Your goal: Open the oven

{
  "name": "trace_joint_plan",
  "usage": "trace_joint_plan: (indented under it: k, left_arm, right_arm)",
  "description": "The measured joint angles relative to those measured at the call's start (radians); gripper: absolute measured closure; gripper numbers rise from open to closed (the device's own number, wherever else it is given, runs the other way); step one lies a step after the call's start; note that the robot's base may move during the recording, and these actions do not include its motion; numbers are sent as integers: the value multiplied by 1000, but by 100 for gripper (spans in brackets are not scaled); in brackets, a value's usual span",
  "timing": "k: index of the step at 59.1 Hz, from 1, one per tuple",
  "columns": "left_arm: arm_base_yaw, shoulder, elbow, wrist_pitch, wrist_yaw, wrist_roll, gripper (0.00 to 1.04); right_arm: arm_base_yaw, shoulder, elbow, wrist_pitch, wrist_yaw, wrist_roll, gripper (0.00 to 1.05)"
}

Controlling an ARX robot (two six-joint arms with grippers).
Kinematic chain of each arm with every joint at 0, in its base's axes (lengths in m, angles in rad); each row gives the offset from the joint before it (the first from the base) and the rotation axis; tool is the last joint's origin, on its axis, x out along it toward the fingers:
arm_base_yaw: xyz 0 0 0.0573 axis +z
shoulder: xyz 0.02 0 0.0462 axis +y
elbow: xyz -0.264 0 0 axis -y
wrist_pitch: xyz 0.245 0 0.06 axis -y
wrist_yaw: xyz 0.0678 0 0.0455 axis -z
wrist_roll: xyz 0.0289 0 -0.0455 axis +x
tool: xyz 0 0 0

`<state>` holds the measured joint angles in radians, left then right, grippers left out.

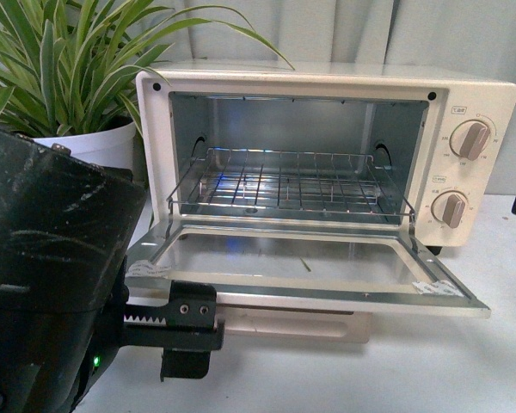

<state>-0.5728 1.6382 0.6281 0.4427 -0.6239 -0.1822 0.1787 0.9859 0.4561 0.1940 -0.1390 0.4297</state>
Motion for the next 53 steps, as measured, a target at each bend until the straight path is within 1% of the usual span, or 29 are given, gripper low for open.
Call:
trace_joint_plan:
  k: [3,10,15,19,25,33,40,47,53]
  left_arm:
    - [-5,3,-11,20,-10,64,7]
    - [-10,4,-30,29,-4,135,7]
    - [-10,-3,-46,16,29,152,7]
    - [-10,-25,-67,15,53,153,7]
    - [-10,-57,-91,15,61,154,7]
    - [-14,-144,-144,12,123,124,7]
    - [-40,-259,-206,25,149,91,7]
    - [-83,-425,-264,-29,99,55,7]
    - [-110,-536,-298,-54,47,51,7]
  right_arm:
    - [-2,0,-6,3,-4,-3,9]
    - [-7,0,-24,10,-13,-11,9]
    - [-9,0,-43,13,-21,-18,9]
    - [-9,-6,-59,17,-25,-30,9]
    - [-9,-22,-77,24,-24,-51,9]
    - [-8,-65,-116,32,-16,-97,9]
    - [-19,-129,-168,37,-13,-131,9]
    - [-63,-249,-232,0,-39,-161,9]
    - [-74,-343,-269,-38,-47,-192,9]
